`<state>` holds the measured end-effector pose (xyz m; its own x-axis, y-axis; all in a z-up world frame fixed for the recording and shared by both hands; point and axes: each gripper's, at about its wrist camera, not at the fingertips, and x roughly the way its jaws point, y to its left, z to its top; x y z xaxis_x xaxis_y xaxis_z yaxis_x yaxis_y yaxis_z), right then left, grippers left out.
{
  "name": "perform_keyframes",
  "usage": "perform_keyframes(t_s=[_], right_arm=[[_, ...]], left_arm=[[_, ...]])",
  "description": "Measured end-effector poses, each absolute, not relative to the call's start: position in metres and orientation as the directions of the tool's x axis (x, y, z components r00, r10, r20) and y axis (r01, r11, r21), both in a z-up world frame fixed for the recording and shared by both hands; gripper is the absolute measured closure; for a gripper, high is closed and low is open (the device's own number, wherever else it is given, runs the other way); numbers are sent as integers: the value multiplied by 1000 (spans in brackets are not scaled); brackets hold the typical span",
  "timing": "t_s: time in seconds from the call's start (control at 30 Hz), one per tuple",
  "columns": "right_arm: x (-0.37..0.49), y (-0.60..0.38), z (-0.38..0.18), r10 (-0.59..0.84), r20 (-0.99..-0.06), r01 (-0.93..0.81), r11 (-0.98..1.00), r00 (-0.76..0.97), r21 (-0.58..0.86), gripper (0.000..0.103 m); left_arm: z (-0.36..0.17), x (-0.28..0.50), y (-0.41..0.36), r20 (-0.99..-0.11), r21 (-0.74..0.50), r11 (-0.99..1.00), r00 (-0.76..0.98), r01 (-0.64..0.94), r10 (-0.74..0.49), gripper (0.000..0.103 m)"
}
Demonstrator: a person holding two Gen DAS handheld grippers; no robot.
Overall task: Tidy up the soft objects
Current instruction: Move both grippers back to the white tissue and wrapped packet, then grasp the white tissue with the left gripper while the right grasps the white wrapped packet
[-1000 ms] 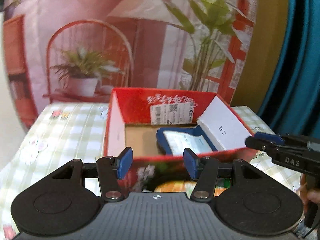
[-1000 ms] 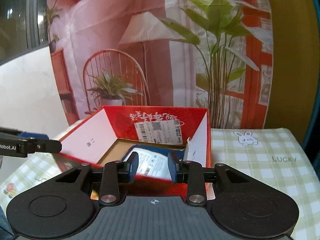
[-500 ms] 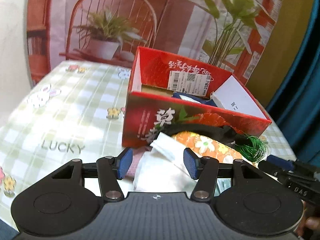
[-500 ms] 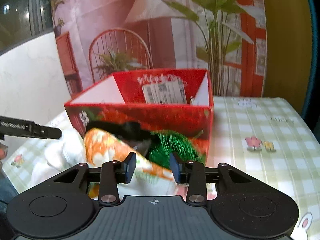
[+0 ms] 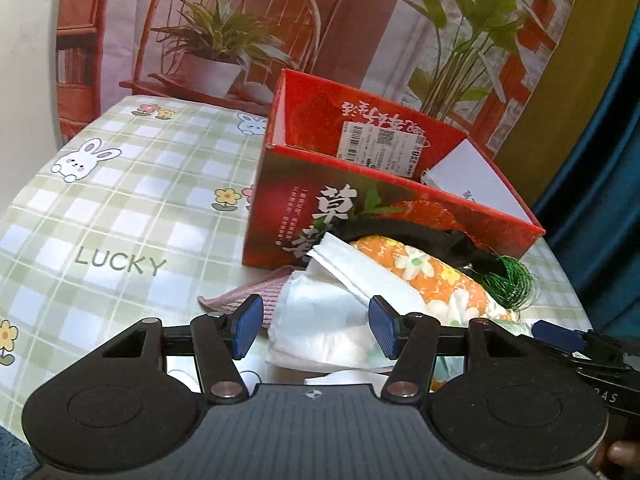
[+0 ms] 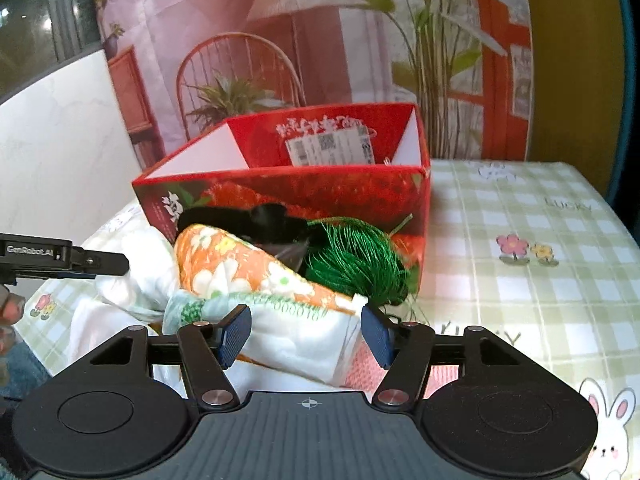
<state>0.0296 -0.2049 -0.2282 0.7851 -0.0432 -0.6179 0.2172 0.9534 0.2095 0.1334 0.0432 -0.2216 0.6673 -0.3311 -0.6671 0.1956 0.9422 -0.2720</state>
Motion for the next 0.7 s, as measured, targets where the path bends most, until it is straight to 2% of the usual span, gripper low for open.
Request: perform_keyframes(t_s=[0.23,0.57,0.67,0.7], right_arm=[[29,-208,-235,-13,-643,227,941,766,251,44],[33,-210,-243,8,-660,238,929,751,282,43],[35,-214,-246,18,-663,255,915,748,313,41],[35,-214,-247,23,-662,257,911,749,323,41]], left_arm=[[-229,135,44,-678,-293,936,648,194,-347,37],[-236,137,38,-668,-320,923,640,214,-380,37],[-234,134,37,-655,-295,929,660,226,-368,39],[-234,134,37,-655,-292,929,661,226,-366,44]])
